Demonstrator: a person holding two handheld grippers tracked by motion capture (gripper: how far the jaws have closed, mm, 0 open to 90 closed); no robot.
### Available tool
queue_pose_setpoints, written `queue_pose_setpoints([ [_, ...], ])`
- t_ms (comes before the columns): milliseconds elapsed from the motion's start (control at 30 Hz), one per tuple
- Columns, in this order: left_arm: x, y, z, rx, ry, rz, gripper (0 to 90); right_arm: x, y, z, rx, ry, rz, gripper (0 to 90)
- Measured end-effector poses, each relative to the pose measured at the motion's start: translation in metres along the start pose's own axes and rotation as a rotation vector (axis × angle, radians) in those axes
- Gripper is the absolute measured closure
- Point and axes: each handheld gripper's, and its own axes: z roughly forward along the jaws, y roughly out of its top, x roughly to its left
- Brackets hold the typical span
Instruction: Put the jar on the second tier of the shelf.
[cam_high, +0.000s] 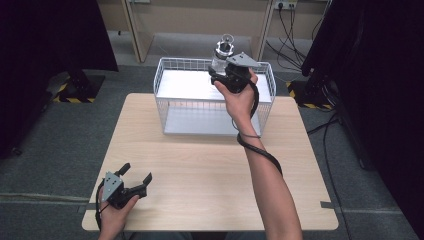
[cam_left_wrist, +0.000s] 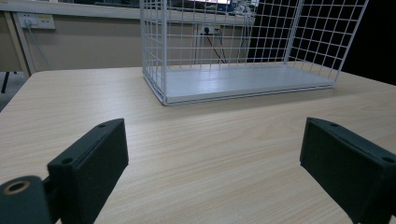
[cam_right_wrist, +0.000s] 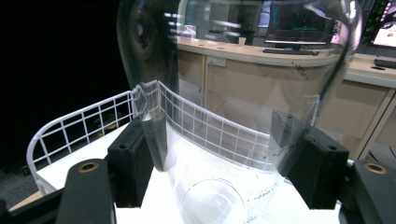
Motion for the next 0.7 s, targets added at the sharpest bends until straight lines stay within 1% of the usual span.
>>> queue_pose_setpoints([
  [200, 0.000, 0.000, 0.000, 0.000, -0.001, -0.002, 7.2, -0.001, -0.004, 0.010, 0.027, -0.013, 0.009, 32.0],
  [467, 0.000, 0.000, 0.000, 0.001, -0.002, 0.000, 7.2, -0.005, -0.011, 0.019, 0.068, -0.030, 0.019, 32.0],
  [667, 0.000, 0.000, 0.000, 0.001, -0.003, -0.003, 7.2, -0.004, -0.015, 0.024, 0.088, -0.031, 0.019, 32.0],
  [700, 0.000, 0.000, 0.000, 0.001, -0.003, -0.002, 7.2, -0.004, -0.017, 0.025, 0.083, -0.032, 0.021, 32.0],
])
